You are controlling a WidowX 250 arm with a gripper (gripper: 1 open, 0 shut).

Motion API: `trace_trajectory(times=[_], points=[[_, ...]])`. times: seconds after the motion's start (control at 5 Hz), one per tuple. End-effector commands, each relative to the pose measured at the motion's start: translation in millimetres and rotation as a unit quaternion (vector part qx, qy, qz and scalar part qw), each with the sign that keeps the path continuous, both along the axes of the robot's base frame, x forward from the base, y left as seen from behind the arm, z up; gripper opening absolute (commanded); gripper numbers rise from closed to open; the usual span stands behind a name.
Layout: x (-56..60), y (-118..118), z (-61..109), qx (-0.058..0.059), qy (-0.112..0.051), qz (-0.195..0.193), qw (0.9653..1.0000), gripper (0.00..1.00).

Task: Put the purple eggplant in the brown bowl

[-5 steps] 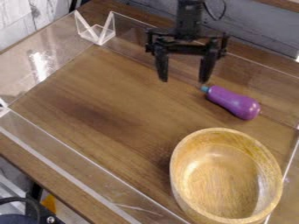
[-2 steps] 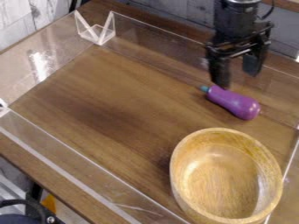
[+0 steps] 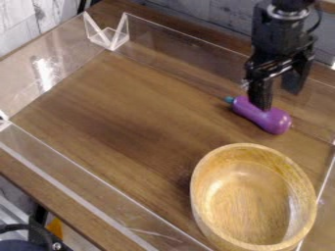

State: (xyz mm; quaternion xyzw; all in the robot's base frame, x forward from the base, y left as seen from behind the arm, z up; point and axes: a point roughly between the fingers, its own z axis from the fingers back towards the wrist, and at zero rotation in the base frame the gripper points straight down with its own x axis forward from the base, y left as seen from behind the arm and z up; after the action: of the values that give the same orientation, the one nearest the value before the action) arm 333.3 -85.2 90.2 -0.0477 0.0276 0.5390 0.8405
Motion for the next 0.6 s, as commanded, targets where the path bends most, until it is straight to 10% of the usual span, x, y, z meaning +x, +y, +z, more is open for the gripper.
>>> trace_trajectory(times=[0.0, 0.4], points=[[3.4, 9, 2.4, 0.010, -0.020, 0.004, 0.9997, 1.00], [11.9, 7, -18.8, 0.025, -0.019, 0.041, 0.9987, 1.00]])
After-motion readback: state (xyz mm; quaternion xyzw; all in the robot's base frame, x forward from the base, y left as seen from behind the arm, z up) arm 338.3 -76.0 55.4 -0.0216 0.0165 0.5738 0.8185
